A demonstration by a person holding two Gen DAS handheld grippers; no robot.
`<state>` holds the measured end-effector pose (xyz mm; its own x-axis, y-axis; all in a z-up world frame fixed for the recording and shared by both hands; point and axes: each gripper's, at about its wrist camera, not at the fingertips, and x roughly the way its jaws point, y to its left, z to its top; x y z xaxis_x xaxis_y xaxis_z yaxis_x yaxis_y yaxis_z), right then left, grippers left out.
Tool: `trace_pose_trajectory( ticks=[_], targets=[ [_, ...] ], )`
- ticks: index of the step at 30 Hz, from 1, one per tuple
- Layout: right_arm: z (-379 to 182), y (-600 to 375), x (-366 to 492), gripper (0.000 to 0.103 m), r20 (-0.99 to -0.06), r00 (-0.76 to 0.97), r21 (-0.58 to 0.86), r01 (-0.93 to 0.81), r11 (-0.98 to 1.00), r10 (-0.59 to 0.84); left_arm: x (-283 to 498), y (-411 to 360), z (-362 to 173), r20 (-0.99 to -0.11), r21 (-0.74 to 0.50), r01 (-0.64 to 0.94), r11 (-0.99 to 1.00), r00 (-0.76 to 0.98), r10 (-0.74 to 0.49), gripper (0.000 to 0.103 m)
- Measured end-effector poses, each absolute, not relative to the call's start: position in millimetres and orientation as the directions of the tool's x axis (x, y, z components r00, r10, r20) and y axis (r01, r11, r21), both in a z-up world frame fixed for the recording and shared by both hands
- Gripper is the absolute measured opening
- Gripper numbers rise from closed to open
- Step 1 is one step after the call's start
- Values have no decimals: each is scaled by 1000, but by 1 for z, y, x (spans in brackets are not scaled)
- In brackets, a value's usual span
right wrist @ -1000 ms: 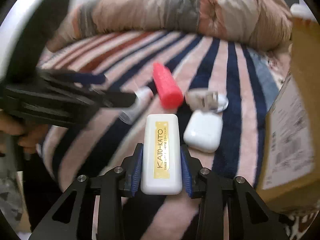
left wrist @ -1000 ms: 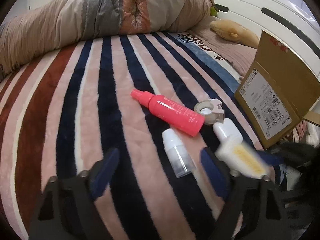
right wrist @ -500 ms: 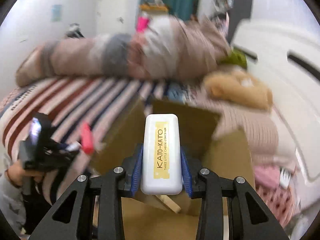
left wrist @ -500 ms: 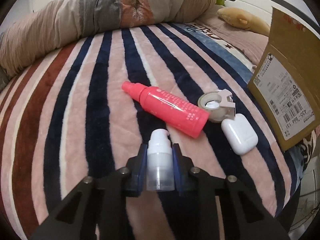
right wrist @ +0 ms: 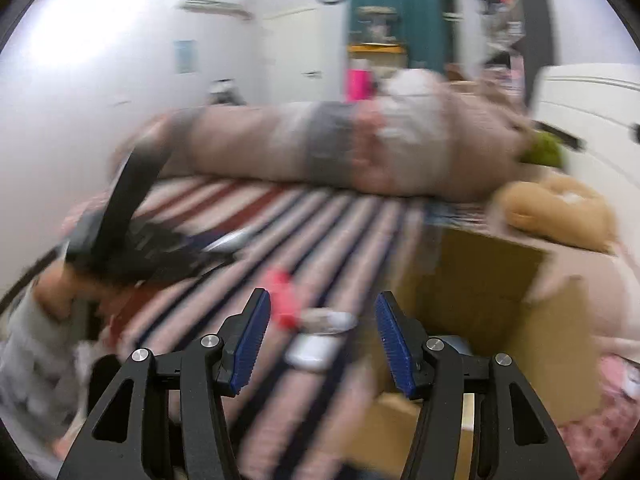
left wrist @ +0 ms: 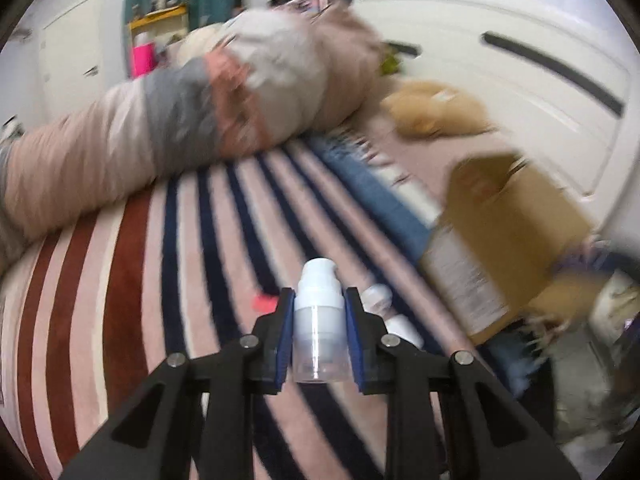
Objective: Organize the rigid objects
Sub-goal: 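Drop the KATO-KATO tube into the box with the right tool while the left tool drops the dropper bottle in, then grasp the white earbuds case with the right tool and drop it into the box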
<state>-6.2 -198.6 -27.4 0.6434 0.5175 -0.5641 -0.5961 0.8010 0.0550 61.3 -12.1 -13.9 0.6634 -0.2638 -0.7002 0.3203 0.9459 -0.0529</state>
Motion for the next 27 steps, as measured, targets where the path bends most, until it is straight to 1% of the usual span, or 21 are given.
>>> trace_pose_trajectory(
  ticks=[2,4,6,8,12,15,17,19,20,21,22,23,24,27],
  targets=[
    [-42,-175,-14,48,-579,573,104,-654,749,581,60,-27,11,-688,-72,388,919,647,-327,22],
    [-64,-155,-18,47,-605,535,128,-665,735,589,60,-50,28,-685,-79,451,889,623,-377,22],
    [-95,-139,-11,47,-652,533,140,-616,776,540,60,-77,36,-692,-102,519,849,575,-436,21],
    [-123,-135,0,47,-679,568,121,-538,834,465,60,-112,39,-706,-118,594,795,513,-488,22],
    [-175,-131,37,48,-726,622,31,-396,918,293,67,-175,28,-760,-88,677,731,429,-489,22],
    [-194,-137,54,51,-747,619,13,-350,937,242,74,-207,13,-801,-72,702,708,382,-461,22],
    [-201,-136,62,51,-751,622,-12,-348,938,221,79,-218,4,-822,-73,705,705,358,-443,22],
    [-202,-136,60,48,-747,629,-25,-352,936,216,82,-220,-1,-830,-72,706,704,348,-435,23],
    [-202,-135,61,41,-745,628,-21,-358,934,224,81,-220,-2,-831,-74,707,704,346,-435,31],
    [-201,-135,60,40,-746,626,-20,-362,932,227,80,-217,-1,-826,-79,707,703,348,-443,44],
    [-200,-135,58,40,-743,630,-25,-363,931,226,80,-213,1,-818,-82,708,702,355,-453,50],
    [-199,-134,57,40,-740,635,-33,-366,930,224,77,-208,5,-804,-85,706,703,368,-466,63],
    [-199,-131,57,40,-736,639,-40,-370,928,222,77,-203,9,-795,-90,703,706,376,-476,67],
    [-195,-132,57,40,-727,639,-20,-388,921,253,68,-174,24,-749,-133,680,721,408,-522,67]
  ],
)
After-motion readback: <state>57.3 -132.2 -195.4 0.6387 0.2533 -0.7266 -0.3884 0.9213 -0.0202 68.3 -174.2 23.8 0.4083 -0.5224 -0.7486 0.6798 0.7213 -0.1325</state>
